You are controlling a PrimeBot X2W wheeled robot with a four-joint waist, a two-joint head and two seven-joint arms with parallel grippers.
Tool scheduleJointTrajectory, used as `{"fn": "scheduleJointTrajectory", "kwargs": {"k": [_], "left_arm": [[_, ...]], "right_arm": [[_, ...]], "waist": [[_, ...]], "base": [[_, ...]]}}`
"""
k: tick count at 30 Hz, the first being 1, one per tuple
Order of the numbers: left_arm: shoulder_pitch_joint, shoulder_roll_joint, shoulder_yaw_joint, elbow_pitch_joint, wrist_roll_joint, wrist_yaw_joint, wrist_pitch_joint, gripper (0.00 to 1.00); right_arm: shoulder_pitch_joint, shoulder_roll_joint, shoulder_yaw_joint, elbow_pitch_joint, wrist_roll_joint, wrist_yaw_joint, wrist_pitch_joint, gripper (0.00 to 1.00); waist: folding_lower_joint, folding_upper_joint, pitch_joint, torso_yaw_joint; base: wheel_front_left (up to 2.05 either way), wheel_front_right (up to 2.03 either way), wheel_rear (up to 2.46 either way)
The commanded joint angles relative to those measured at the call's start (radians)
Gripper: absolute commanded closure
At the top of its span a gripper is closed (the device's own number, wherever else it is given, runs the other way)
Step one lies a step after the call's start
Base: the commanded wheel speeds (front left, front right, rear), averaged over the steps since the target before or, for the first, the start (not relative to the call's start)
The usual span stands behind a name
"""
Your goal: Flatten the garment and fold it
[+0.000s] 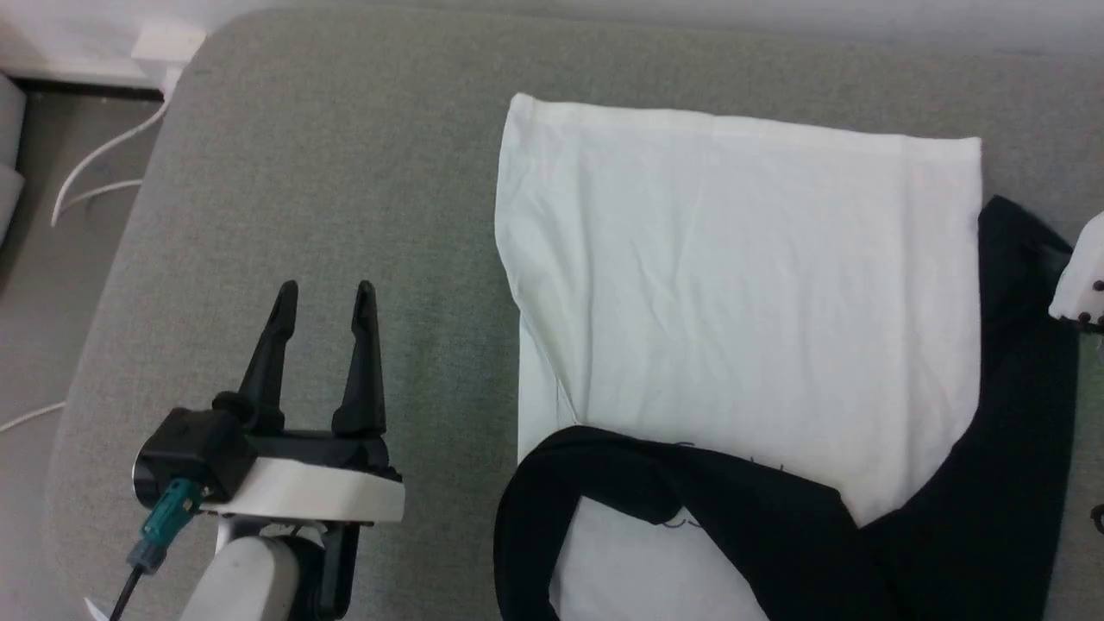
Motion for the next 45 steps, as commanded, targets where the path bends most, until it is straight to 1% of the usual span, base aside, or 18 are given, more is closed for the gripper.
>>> {"fn": "scheduleJointTrajectory", "kwargs": {"k": [1,3,6,7,8,9,10,12,17,21,24,28,32,35,37,39,45], "left_arm": [[-0.017,-0.006,0.006,0.001,0.008,-0.008,-0.005,0.00],[-0.025,-0.016,0.009,0.008,0.015,-0.017,-0.005,0.00],[-0.030,-0.030,0.017,0.020,0.023,-0.028,-0.005,0.00],[-0.030,-0.034,0.020,0.024,0.025,-0.031,-0.005,0.00],[-0.028,-0.037,0.023,0.030,0.028,-0.033,-0.005,0.00],[-0.026,-0.040,0.026,0.034,0.031,-0.035,-0.005,0.00],[-0.023,-0.042,0.029,0.039,0.033,-0.037,-0.005,0.00],[-0.017,-0.046,0.035,0.048,0.037,-0.039,-0.005,0.00],[0.002,-0.049,0.041,0.075,0.046,-0.046,-0.005,0.00],[0.033,-0.046,0.044,0.092,0.047,-0.043,-0.005,0.00],[0.059,-0.042,0.044,0.095,0.046,-0.036,-0.001,0.00],[0.094,-0.037,0.042,0.091,0.044,-0.024,0.016,0.00],[0.123,-0.027,0.042,0.079,0.042,-0.015,0.035,0.00],[0.138,-0.019,0.042,0.068,0.040,-0.010,0.049,0.00],[0.145,-0.016,0.039,0.064,0.040,-0.008,0.058,0.00],[0.150,-0.015,0.034,0.061,0.039,-0.008,0.065,0.00],[0.156,-0.018,0.018,0.067,0.033,-0.009,0.080,0.00]], "right_arm": [[-0.008,-0.001,-0.002,0.019,-0.012,-0.001,0.018,0.00],[-0.015,0.003,-0.006,0.052,-0.026,-0.001,0.061,0.00],[-0.008,0.019,-0.045,0.110,-0.046,-0.001,0.145,0.00],[-0.002,0.026,-0.058,0.126,-0.054,-0.001,0.170,0.58],[0.001,0.033,-0.073,0.139,-0.059,-0.001,0.194,0.87],[0.004,0.040,-0.082,0.145,-0.065,-0.001,0.209,1.00],[0.005,0.045,-0.082,0.139,-0.070,-0.001,0.206,1.00],[0.001,0.049,-0.078,0.108,-0.073,-0.001,0.154,1.00],[-0.001,0.039,-0.076,0.007,-0.066,-0.001,-0.083,1.00],[0.028,0.046,-0.032,-0.082,-0.056,-0.001,-0.220,1.00],[0.070,0.062,0.031,-0.170,-0.037,-0.001,-0.287,1.00],[0.167,0.104,0.141,-0.322,-0.001,-0.001,-0.327,1.00],[0.294,0.162,0.307,-0.481,0.038,-0.001,-0.332,1.00],[0.379,0.206,0.426,-0.554,0.089,-0.001,-0.335,1.00],[0.425,0.226,0.489,-0.566,0.129,-0.001,-0.345,1.00],[0.465,0.237,0.554,-0.550,0.169,-0.001,-0.355,1.00],[0.539,0.243,0.772,-0.414,0.260,-0.001,-0.407,1.00]], "waist": [[-0.0003,-0.0001,0.049,0.024],[-0.0003,-0.0001,0.054,0.026],[-0.0003,-0.0001,0.052,0.025],[-0.0003,-0.0001,0.046,0.024],[-0.0003,-0.0001,0.039,0.022],[-0.0003,-0.0001,0.034,0.019],[-0.0003,-0.0001,0.027,0.016],[-0.0003,-0.0001,0.011,0.008],[-0.0003,-0.0001,-0.059,-0.009],[-0.0003,-0.0001,-0.135,-0.029],[-0.0003,-0.0001,-0.184,-0.045],[-0.0003,-0.0001,-0.245,-0.061],[-0.0003,-0.0001,-0.283,-0.071],[-0.0003,-0.0001,-0.302,-0.078],[-0.0003,-0.0001,-0.310,-0.076],[-0.0003,-0.0001,-0.314,-0.074],[-0.0003,-0.0001,-0.306,-0.059]], "base": [[0.00,0.00,0.00],[0.00,0.00,0.00],[0.00,0.00,0.00],[0.00,0.00,0.00],[0.00,0.00,0.00],[0.00,0.00,0.00],[0.00,0.00,0.00],[0.00,0.00,0.00],[0.00,0.00,0.00],[0.00,0.00,0.00],[0.00,0.00,0.00],[0.00,0.00,0.00],[0.00,0.00,0.00],[0.00,0.00,0.00],[0.00,0.00,0.00],[0.00,0.00,0.00],[0.00,0.00,0.00]]}}
